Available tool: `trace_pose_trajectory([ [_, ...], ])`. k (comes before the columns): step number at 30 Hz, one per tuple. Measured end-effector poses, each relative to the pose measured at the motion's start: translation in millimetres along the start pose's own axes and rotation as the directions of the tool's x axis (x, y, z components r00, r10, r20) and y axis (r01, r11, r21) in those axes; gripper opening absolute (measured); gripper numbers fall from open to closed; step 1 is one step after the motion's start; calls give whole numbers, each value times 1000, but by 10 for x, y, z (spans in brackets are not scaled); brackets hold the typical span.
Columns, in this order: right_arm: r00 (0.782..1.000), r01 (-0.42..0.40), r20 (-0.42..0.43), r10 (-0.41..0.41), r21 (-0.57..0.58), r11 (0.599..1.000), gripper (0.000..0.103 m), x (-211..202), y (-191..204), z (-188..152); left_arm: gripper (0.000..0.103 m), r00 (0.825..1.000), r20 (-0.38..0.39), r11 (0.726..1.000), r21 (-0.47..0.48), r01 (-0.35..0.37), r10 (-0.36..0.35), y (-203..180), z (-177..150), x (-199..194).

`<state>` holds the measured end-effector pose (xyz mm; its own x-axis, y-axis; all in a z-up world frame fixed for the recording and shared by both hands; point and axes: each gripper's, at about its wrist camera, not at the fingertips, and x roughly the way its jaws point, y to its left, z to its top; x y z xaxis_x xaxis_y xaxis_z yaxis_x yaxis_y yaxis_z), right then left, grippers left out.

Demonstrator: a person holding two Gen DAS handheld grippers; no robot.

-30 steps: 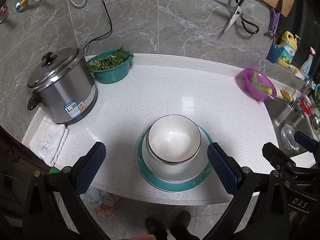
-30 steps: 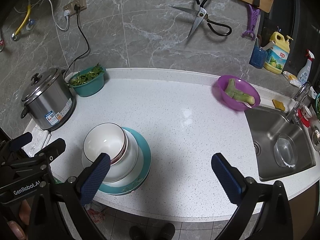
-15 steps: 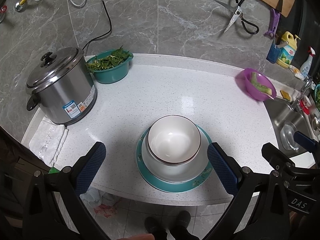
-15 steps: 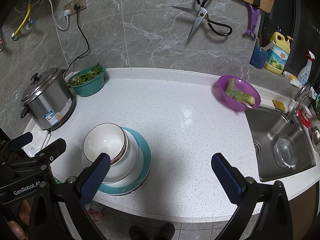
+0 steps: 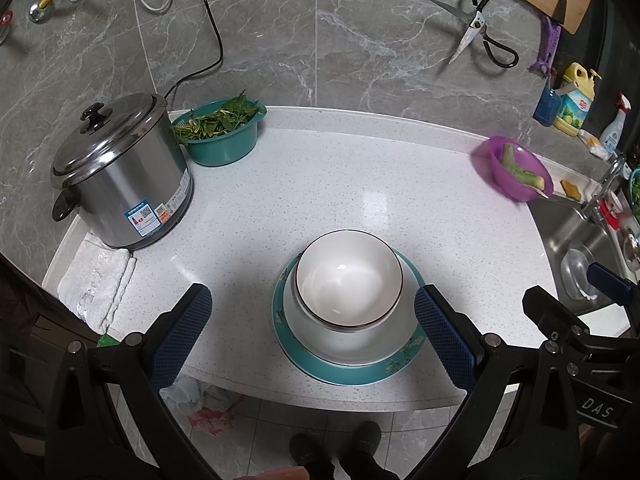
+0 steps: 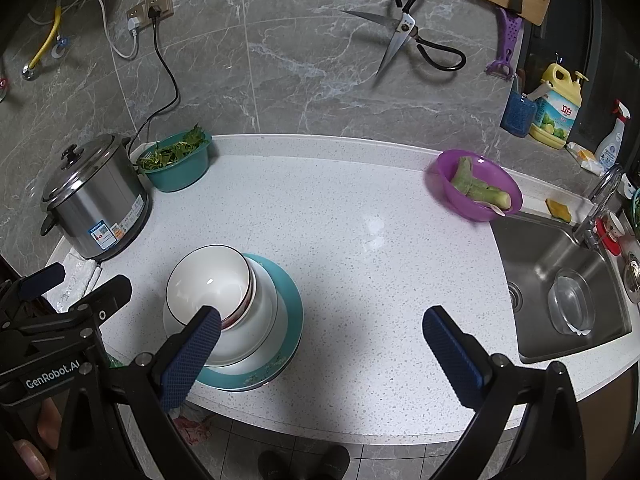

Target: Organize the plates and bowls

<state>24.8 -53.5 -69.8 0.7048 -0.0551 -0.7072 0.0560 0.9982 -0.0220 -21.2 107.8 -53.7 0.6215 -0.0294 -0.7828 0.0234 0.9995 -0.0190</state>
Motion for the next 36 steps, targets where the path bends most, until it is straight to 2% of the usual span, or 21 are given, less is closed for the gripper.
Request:
trace_pose_trajectory([
  [36, 1000, -7, -8, 7, -9, 1000, 103, 55, -18, 14, 103, 1000, 19, 1000, 1, 4, -4, -22, 32, 53],
])
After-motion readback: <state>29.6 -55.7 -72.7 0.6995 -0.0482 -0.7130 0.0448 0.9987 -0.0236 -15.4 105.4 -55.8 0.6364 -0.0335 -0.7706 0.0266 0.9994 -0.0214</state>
